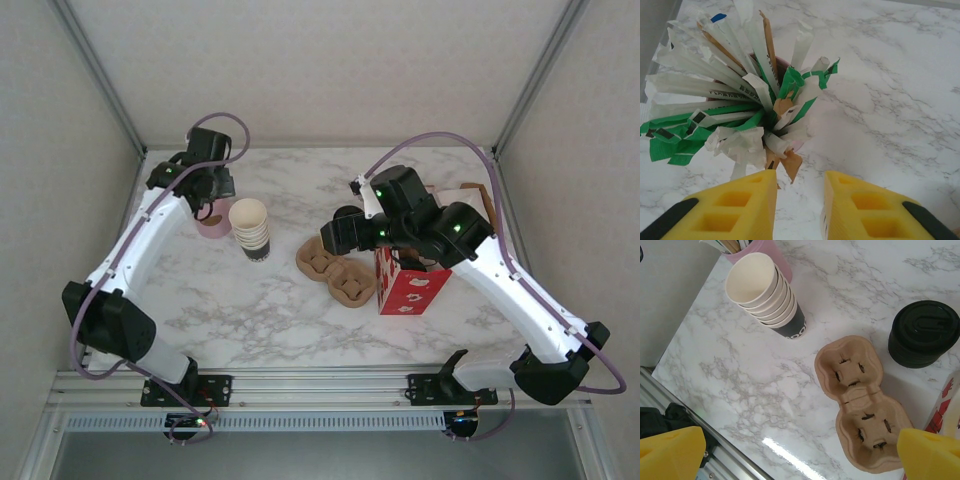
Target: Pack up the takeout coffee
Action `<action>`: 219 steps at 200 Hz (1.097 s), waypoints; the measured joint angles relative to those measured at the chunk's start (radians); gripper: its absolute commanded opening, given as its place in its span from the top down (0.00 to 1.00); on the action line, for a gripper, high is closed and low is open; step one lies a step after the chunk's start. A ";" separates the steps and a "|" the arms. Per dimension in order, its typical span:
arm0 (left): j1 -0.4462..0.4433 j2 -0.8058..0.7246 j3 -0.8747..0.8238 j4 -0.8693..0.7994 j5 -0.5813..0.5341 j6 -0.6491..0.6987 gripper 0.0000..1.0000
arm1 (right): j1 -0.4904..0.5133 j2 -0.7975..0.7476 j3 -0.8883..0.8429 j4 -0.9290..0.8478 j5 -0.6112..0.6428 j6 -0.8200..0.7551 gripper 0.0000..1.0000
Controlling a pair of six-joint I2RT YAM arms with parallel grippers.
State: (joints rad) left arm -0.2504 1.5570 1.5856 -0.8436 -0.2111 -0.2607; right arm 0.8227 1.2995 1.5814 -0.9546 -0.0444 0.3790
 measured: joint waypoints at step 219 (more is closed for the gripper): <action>0.000 0.112 0.063 -0.033 -0.052 0.026 0.81 | 0.000 -0.029 -0.035 -0.011 0.052 -0.027 0.01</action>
State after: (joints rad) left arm -0.2504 1.6691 1.6485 -0.8768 -0.2634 -0.2348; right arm 0.8227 1.2701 1.5467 -0.9657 0.0078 0.3515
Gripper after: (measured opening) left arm 0.202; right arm 0.988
